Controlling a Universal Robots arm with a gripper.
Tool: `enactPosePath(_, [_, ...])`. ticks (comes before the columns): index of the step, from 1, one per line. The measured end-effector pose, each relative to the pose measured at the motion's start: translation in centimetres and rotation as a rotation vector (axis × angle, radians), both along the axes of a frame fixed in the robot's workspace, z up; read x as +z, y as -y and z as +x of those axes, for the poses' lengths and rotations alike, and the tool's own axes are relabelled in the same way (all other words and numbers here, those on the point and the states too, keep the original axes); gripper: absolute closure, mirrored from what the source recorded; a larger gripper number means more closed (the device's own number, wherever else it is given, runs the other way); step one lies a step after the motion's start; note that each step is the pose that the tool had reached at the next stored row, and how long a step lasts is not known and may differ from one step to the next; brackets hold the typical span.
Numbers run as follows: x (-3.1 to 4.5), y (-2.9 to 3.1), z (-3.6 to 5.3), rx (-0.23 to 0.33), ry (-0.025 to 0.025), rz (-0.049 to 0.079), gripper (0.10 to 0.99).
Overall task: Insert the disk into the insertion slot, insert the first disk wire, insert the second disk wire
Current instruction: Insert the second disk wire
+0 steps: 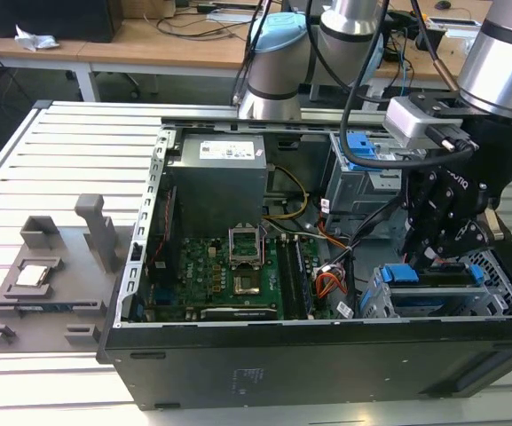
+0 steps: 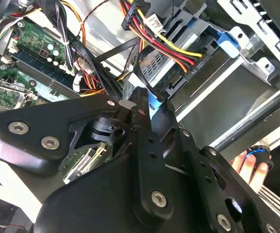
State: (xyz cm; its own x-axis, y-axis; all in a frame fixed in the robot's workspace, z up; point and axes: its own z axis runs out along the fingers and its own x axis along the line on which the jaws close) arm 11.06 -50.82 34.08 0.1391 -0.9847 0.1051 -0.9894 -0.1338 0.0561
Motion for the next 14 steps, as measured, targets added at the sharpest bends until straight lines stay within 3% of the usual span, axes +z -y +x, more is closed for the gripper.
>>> enactPosePath(5, [-0.01,0.0,0.0,0.0,0.0,-0.004,0.882])
enactPosePath(14, [0.0,0.09,0.06,0.0,-0.0001,-0.009,0.882])
